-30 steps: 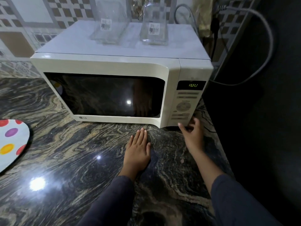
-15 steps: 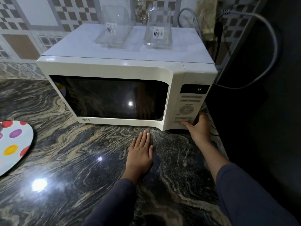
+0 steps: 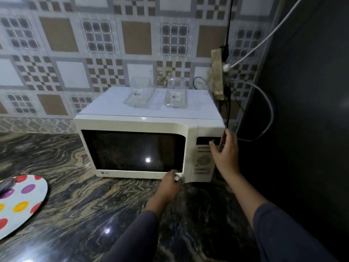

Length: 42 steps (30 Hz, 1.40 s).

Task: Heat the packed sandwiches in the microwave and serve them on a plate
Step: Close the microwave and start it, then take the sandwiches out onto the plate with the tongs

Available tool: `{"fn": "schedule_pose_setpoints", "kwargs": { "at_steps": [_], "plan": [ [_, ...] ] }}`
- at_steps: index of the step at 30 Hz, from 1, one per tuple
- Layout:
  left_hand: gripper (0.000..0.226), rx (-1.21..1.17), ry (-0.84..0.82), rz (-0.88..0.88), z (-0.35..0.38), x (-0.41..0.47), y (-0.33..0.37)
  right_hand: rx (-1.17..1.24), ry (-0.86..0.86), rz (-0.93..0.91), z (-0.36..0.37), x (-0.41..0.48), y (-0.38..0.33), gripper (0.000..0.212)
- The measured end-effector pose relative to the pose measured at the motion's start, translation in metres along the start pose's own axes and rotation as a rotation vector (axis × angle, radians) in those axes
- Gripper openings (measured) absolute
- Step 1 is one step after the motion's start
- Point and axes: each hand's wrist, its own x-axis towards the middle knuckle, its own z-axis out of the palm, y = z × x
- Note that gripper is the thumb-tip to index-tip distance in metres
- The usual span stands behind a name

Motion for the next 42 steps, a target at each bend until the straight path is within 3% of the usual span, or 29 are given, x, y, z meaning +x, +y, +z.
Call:
{"fn": "schedule_pose_setpoints", "kwargs": {
  "at_steps": [2, 5, 8, 13, 20, 26, 34, 37, 39, 42],
  "plan": [
    [0.029, -0.088, 0.091, 0.058, -0.01, 0.008, 0.035, -0.02, 0.016, -0.113, -0.005, 0.014, -0.015, 0.062],
    [0.032, -0.183, 0.206, 0.085, -0.022, 0.015, 0.066, -0.098, -0.086, -0.206, -0.01, 0.029, -0.025, 0.051],
    [0.029, -0.151, 0.208, 0.117, -0.024, 0.016, 0.074, -0.092, -0.149, -0.148, -0.013, 0.036, -0.028, 0.043],
    [0.026, -0.264, 0.216, 0.102, -0.02, 0.011, 0.08, -0.054, -0.184, -0.087, -0.019, 0.04, -0.036, 0.046],
    [0.026, -0.223, 0.207, 0.092, -0.021, 0.005, 0.083, 0.021, -0.23, 0.026, -0.021, 0.043, -0.045, 0.048],
    [0.03, -0.178, 0.178, 0.232, -0.026, -0.051, 0.043, 0.028, -0.252, 0.059, -0.02, 0.042, -0.046, 0.048],
    [0.029, -0.177, 0.349, 0.157, -0.012, -0.128, 0.018, 0.097, -0.181, 0.137, -0.012, 0.012, -0.066, 0.05],
    [0.029, -0.217, 0.412, 0.084, -0.001, -0.15, -0.005, 0.227, -0.175, 0.112, -0.014, -0.016, -0.082, 0.041],
    [0.026, -0.263, 0.444, 0.054, 0.003, -0.162, -0.013, 0.353, -0.261, 0.064, -0.021, -0.037, -0.098, 0.035],
    [0.033, -0.36, 0.49, 0.057, 0.008, -0.177, -0.021, 0.488, -0.561, -0.056, -0.036, -0.07, -0.124, 0.029]
  ]
}}
